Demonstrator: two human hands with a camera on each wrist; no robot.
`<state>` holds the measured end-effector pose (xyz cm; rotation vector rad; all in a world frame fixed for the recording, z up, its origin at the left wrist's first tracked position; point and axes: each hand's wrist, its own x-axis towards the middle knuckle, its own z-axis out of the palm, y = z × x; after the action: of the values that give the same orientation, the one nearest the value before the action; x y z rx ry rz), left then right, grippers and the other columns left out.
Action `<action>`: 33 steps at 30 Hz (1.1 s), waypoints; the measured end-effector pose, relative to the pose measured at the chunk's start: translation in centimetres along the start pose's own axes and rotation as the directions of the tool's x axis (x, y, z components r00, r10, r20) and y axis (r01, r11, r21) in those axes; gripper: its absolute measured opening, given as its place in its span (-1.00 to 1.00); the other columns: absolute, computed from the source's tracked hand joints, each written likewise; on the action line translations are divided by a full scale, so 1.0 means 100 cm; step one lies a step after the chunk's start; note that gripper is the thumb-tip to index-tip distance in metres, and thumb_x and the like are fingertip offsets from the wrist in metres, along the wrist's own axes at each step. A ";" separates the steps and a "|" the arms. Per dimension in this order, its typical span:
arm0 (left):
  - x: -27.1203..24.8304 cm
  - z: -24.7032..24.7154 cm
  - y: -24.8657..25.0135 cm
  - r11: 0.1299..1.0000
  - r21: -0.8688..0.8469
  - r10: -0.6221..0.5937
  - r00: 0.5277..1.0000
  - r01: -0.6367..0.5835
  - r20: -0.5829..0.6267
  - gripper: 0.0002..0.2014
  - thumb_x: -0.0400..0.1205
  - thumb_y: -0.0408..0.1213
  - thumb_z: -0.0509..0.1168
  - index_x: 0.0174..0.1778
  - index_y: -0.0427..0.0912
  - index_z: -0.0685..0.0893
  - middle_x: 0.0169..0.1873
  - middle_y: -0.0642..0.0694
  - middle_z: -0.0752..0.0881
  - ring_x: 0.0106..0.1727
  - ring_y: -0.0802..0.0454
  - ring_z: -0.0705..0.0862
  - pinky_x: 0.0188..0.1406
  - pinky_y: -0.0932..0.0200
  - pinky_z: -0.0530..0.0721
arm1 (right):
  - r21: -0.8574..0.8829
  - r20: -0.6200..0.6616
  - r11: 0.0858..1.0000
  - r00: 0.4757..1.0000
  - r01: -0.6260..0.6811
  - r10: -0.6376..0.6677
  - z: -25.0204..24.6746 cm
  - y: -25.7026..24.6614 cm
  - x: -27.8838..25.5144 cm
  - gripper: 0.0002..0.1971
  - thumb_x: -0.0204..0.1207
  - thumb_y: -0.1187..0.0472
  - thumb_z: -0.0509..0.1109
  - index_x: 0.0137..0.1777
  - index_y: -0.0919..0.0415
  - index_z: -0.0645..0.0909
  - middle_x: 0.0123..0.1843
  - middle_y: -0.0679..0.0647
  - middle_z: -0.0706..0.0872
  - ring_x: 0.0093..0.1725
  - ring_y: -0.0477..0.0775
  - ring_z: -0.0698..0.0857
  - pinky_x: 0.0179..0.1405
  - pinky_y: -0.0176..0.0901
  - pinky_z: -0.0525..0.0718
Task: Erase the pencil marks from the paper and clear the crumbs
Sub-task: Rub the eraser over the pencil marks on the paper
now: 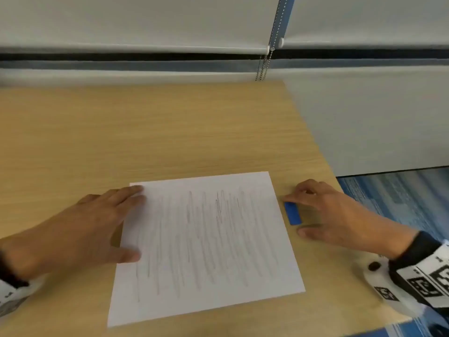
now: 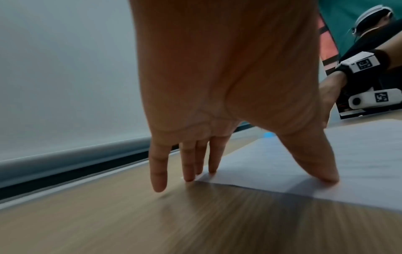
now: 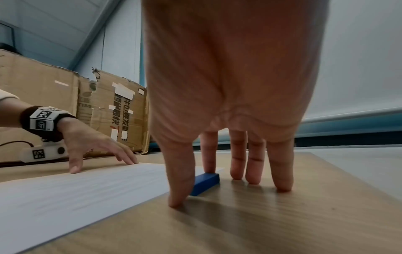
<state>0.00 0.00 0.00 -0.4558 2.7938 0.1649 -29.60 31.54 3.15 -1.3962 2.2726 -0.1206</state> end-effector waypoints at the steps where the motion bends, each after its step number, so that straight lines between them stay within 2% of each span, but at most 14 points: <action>1: 0.002 0.003 -0.004 1.000 -0.013 0.011 1.000 -0.011 0.000 0.20 0.15 0.71 0.09 0.65 0.05 0.27 0.59 0.32 0.10 0.49 0.24 0.23 0.27 0.20 0.29 | -0.020 -0.004 1.000 1.000 0.018 -0.018 0.001 0.001 0.001 -0.33 0.42 -0.05 0.50 0.52 -0.27 0.34 0.33 -0.29 0.28 0.32 -0.21 0.35 0.23 -0.44 0.32; 2: 0.001 0.001 -0.001 1.000 -0.021 -0.016 1.000 0.016 0.013 0.19 0.13 0.72 0.08 0.64 0.09 0.28 0.56 0.40 0.06 0.48 0.22 0.27 0.24 0.20 0.29 | -0.031 -0.014 0.999 1.000 0.022 -0.022 0.002 0.000 0.002 -0.36 0.41 -0.06 0.49 0.49 -0.25 0.38 0.33 -0.28 0.30 0.32 -0.20 0.36 0.24 -0.42 0.33; 4: 0.003 -0.003 -0.001 1.000 -0.009 0.013 1.000 -0.013 0.004 0.09 0.11 0.73 0.07 0.57 0.29 0.26 0.44 0.57 -0.01 0.47 0.20 0.34 0.18 0.20 0.30 | -0.071 -0.044 0.997 0.999 0.028 -0.031 0.002 -0.001 0.002 -0.40 0.41 -0.05 0.49 0.46 -0.21 0.43 0.33 -0.25 0.34 0.32 -0.19 0.39 0.31 -0.36 0.38; 5: 0.004 -0.003 -0.001 0.999 -0.014 0.029 1.000 -0.029 0.004 0.05 0.09 0.74 0.09 0.53 0.39 0.21 0.40 0.61 -0.03 0.48 0.19 0.35 0.18 0.20 0.29 | -0.089 -0.052 0.996 0.998 0.029 -0.034 0.004 -0.001 0.003 -0.41 0.41 -0.05 0.50 0.45 -0.20 0.44 0.34 -0.24 0.36 0.32 -0.19 0.41 0.33 -0.34 0.39; 6: 0.005 -0.005 0.001 1.000 -0.011 0.020 1.000 -0.020 0.020 0.08 0.06 0.74 0.10 0.53 0.39 0.18 0.40 0.60 -0.01 0.50 0.19 0.34 0.20 0.22 0.28 | -0.095 -0.061 0.995 0.998 0.026 -0.032 0.007 -0.002 0.003 -0.42 0.41 -0.05 0.50 0.44 -0.19 0.46 0.34 -0.24 0.38 0.30 -0.19 0.42 0.33 -0.34 0.39; 9: 0.006 -0.012 0.008 0.998 0.062 0.001 0.998 -0.005 0.062 0.31 -0.03 0.78 -0.01 0.66 0.16 0.14 0.56 0.40 0.04 0.56 0.24 0.25 0.36 0.31 0.27 | -0.099 -0.109 0.995 0.994 0.011 -0.022 0.011 -0.002 0.000 -0.46 0.41 -0.03 0.52 0.40 -0.10 0.50 0.32 -0.24 0.46 0.26 -0.19 0.49 0.29 -0.37 0.40; 11: 0.007 -0.015 0.018 0.993 0.115 -0.007 0.996 -0.002 0.085 0.35 -0.06 0.79 -0.10 0.68 0.14 0.06 0.62 0.31 0.00 0.58 0.28 0.19 0.46 0.33 0.23 | -0.065 -0.142 0.998 0.990 -0.011 0.001 0.013 -0.004 -0.006 -0.48 0.39 -0.02 0.54 0.35 -0.05 0.53 0.28 -0.22 0.54 0.23 -0.16 0.55 0.27 -0.29 0.51; 15: 0.005 -0.020 0.050 0.990 0.141 0.007 0.995 -0.021 0.097 0.24 0.09 0.69 0.06 0.68 0.14 0.02 0.64 0.29 -0.01 0.58 0.28 0.18 0.47 0.31 0.17 | 0.055 -0.240 0.998 0.970 -0.030 0.043 0.013 -0.007 -0.024 -0.59 0.29 0.09 0.62 0.10 -0.06 0.57 0.04 -0.18 0.68 0.08 -0.14 0.67 0.06 -0.18 0.68; 19: 0.002 -0.019 0.089 0.986 0.152 0.054 0.995 -0.066 0.082 0.16 0.26 0.58 0.21 0.69 0.03 0.02 0.65 0.22 0.07 0.56 0.23 0.24 0.46 0.30 0.18 | 0.195 -0.377 0.980 0.925 0.039 0.038 0.014 -0.024 -0.047 -0.59 0.13 0.18 0.72 -0.17 -0.01 0.55 -0.28 -0.04 0.73 -0.33 -0.10 0.71 -0.27 -0.12 0.72; 21: 0.001 -0.016 0.106 0.988 0.137 0.068 0.995 -0.078 0.076 0.15 0.30 0.54 0.26 0.69 -0.03 0.03 0.63 0.19 0.11 0.52 0.19 0.28 0.44 0.29 0.21 | 0.256 -0.404 0.963 0.914 0.080 0.031 0.016 -0.038 -0.053 -0.64 0.14 0.17 0.74 -0.27 0.10 0.56 -0.41 0.05 0.74 -0.45 -0.04 0.70 -0.36 0.00 0.73; 24: -0.002 -0.010 0.123 0.988 0.120 0.086 0.993 -0.095 0.075 0.17 0.31 0.55 0.27 0.70 -0.10 0.07 0.66 0.12 0.06 0.53 0.10 0.29 0.47 0.26 0.21 | 0.366 -0.388 0.915 0.922 0.171 -0.017 0.018 -0.054 -0.052 -0.70 0.23 0.26 0.69 -0.22 0.20 0.58 -0.42 0.10 0.76 -0.48 0.02 0.74 -0.41 -0.03 0.73; 27: -0.006 -0.009 0.132 0.991 0.096 0.084 0.991 -0.094 0.100 0.18 0.31 0.54 0.29 0.70 -0.12 0.07 0.68 0.07 -0.02 0.59 0.03 0.21 0.53 0.23 0.16 | 0.319 -0.329 0.921 0.937 0.225 -0.115 0.023 -0.068 -0.040 -0.81 0.39 0.30 0.58 -0.08 0.10 0.66 -0.37 0.04 0.76 -0.45 -0.08 0.74 -0.37 -0.26 0.68; 30: -0.008 -0.012 0.134 0.995 0.050 0.083 0.993 -0.087 0.087 0.09 0.34 0.46 0.34 0.68 -0.10 0.18 0.66 0.06 0.08 0.59 0.08 0.18 0.56 0.20 0.15 | 0.222 -0.301 0.945 0.938 0.242 -0.170 0.028 -0.080 -0.022 -0.92 0.49 0.28 0.49 -0.13 0.13 0.65 -0.40 -0.05 0.74 -0.48 -0.17 0.72 -0.41 -0.35 0.64; 33: -0.008 -0.013 0.134 0.994 0.080 0.071 0.995 -0.077 0.070 0.03 0.35 0.44 0.36 0.64 -0.06 0.24 0.60 0.07 0.22 0.54 0.08 0.24 0.53 0.03 0.24 | 0.196 -0.253 0.950 0.948 0.244 -0.191 0.034 -0.094 -0.004 -0.94 0.55 0.31 0.39 -0.10 0.17 0.57 -0.36 -0.02 0.75 -0.43 -0.12 0.75 -0.41 -0.28 0.67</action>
<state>-4.00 12.71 2.31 -0.3215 2.7410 0.0793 -20.29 27.95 3.21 -1.5743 2.1900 -0.6251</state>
